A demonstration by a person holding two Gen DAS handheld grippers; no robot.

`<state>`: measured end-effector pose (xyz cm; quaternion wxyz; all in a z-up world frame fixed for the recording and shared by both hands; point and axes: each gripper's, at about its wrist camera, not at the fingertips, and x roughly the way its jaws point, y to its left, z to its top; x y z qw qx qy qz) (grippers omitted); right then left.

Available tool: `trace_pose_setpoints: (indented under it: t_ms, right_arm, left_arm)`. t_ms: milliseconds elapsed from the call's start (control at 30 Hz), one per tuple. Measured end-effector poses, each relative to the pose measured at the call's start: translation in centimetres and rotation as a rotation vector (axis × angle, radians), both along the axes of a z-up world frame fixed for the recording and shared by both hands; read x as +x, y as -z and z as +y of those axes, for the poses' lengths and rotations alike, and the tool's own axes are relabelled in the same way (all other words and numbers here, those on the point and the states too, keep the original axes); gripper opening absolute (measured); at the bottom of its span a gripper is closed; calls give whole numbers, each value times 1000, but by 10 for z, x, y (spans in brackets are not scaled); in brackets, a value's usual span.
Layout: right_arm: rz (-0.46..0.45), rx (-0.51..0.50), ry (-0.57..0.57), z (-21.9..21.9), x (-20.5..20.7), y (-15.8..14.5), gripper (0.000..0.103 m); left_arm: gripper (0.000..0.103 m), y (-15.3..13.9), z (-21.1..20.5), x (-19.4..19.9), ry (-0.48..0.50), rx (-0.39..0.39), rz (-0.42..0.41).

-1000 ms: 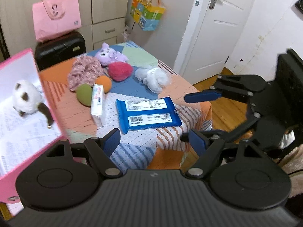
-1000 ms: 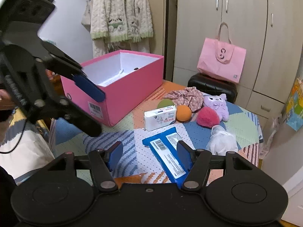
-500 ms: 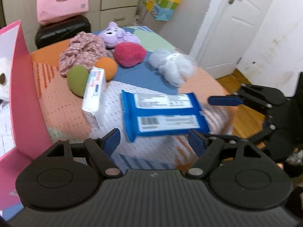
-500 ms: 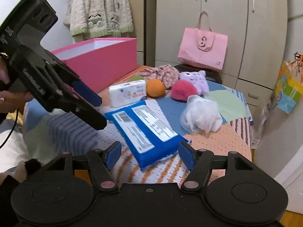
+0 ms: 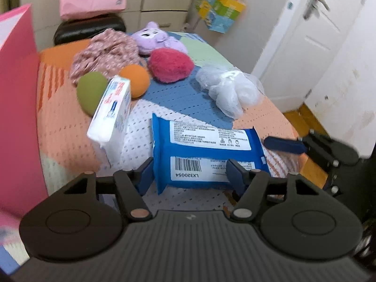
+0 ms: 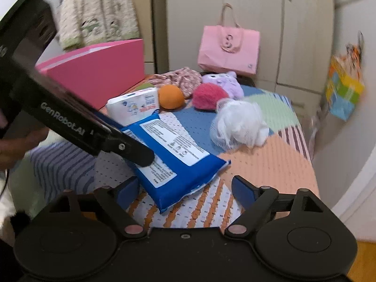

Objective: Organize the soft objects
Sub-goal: 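Close the left gripper on the blue wet-wipes pack and lift it, then carry the wipes pack with the left gripper over the pink box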

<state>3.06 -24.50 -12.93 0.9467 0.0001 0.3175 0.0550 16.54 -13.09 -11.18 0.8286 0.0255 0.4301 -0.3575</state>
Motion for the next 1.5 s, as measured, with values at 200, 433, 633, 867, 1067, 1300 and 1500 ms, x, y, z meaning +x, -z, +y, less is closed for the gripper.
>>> trace_pose_setpoints:
  t_ms: [200, 433, 633, 867, 1067, 1300, 1500]
  right_arm:
    - [-80, -9, 59, 15, -10, 10, 91]
    - [-108, 1, 58, 17, -6, 13, 91]
    - [-122, 0, 5, 24, -7, 14, 82]
    - [-159, -24, 16, 30, -10, 15, 73]
    - [-186, -44, 27, 33, -15, 11, 67]
    - [-164, -32, -1, 39, -22, -8, 68]
    - [-119, -9, -64, 52, -27, -25, 68]
  left_arm:
    - [63, 0, 4, 2, -88, -39, 37]
    - [63, 6, -4, -4, -58, -40, -82]
    - [63, 11, -6, -24, -29, -73, -143]
    - [63, 8, -8, -38, -13, -48, -155]
    - [63, 0, -12, -53, 16, 10, -215]
    - [63, -17, 1, -66, 25, 15, -236]
    - [63, -36, 16, -76, 5, 53, -210]
